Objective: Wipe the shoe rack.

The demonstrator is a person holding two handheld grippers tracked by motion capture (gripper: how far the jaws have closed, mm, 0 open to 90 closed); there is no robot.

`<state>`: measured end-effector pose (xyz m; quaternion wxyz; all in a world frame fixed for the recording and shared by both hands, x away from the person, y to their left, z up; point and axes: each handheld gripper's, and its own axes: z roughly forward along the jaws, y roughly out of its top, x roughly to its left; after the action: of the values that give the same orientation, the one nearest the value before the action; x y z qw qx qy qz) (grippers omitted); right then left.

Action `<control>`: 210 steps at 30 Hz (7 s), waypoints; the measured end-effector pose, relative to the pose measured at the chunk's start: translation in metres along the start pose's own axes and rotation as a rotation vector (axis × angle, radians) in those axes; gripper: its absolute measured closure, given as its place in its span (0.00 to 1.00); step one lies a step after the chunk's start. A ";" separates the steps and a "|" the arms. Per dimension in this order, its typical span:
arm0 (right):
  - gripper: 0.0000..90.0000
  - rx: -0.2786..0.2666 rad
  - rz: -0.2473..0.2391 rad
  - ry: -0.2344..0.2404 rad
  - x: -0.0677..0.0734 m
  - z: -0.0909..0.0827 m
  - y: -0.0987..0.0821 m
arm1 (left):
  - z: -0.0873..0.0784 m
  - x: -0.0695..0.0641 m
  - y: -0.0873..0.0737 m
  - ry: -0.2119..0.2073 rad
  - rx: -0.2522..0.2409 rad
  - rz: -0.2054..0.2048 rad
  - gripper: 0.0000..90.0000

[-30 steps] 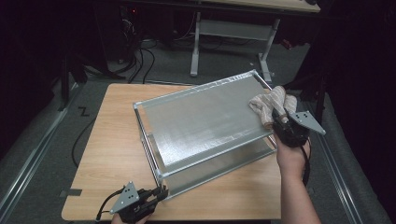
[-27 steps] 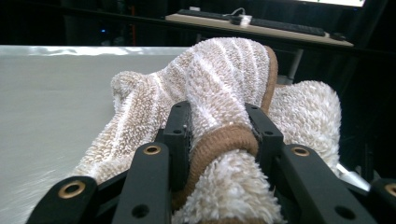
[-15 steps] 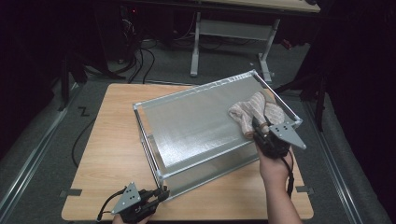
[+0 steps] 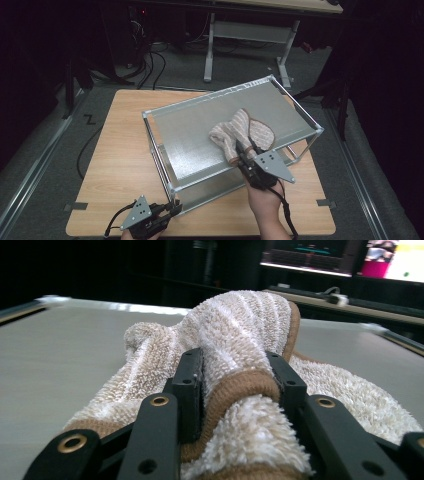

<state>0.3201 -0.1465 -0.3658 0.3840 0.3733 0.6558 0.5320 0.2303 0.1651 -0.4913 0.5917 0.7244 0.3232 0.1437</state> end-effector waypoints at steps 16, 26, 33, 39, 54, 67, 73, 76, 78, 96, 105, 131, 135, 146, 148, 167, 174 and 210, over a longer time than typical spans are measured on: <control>0.71 -0.064 -0.040 0.164 0.076 -0.005 0.004 | 0.001 0.000 0.000 -0.001 -0.003 -0.006 0.85; 0.68 -0.099 -0.033 0.256 0.104 -0.012 0.003 | 0.001 -0.001 0.000 -0.002 -0.001 -0.003 0.85; 0.70 -0.111 -0.055 0.248 0.110 -0.014 0.002 | 0.001 -0.001 0.000 -0.003 0.001 0.003 0.85; 0.70 -0.099 -0.072 0.200 0.098 -0.011 0.002 | 0.001 -0.001 0.000 -0.006 0.004 0.006 0.85; 0.70 -0.034 -0.016 0.003 0.000 0.002 -0.004 | 0.001 -0.001 0.000 -0.005 0.007 0.005 0.85; 0.71 0.018 0.047 -0.156 -0.089 0.011 -0.008 | 0.000 -0.001 -0.001 -0.008 0.007 0.003 0.85; 0.71 0.044 0.057 -0.236 -0.124 0.014 -0.009 | 0.000 -0.001 -0.001 -0.008 0.007 0.004 0.85; 0.71 0.057 0.059 -0.271 -0.139 0.015 -0.009 | 0.000 -0.001 -0.001 -0.008 0.007 0.004 0.85; 0.72 0.070 0.057 -0.305 -0.149 0.016 -0.008 | 0.000 -0.001 -0.001 -0.008 0.007 0.003 0.85; 0.74 0.058 0.049 -0.258 -0.131 0.011 -0.009 | 0.002 -0.001 -0.002 -0.007 0.008 -0.002 0.85; 0.74 0.029 0.012 -0.141 -0.070 0.006 -0.006 | 0.002 -0.001 -0.002 -0.007 0.007 -0.007 0.85; 0.74 -0.074 -0.116 0.213 0.088 -0.015 0.002 | 0.003 -0.002 -0.001 -0.012 0.011 0.002 0.85; 0.74 -0.080 -0.127 0.252 0.100 -0.019 0.003 | 0.003 -0.003 -0.001 -0.014 0.011 0.005 0.85; 0.74 -0.087 -0.148 0.280 0.111 -0.022 0.004 | 0.004 -0.003 -0.001 -0.017 0.012 0.003 0.85; 0.74 -0.086 -0.150 0.281 0.110 -0.022 0.005 | 0.004 -0.003 -0.001 -0.017 0.012 0.003 0.85; 0.74 -0.055 -0.117 0.203 0.074 -0.015 0.002 | 0.002 -0.003 -0.001 -0.019 0.015 0.006 0.85; 0.74 -0.036 -0.110 0.126 0.044 -0.011 0.000 | 0.001 -0.003 -0.002 -0.016 0.017 0.006 0.85; 0.74 0.092 -0.010 -0.353 -0.156 0.007 -0.010 | -0.004 0.004 0.000 0.022 0.011 -0.013 0.85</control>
<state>0.3920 -0.2848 -0.3600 0.4783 0.4747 0.6037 0.4259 0.2312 0.1707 -0.4911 0.5849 0.7240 0.3352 0.1462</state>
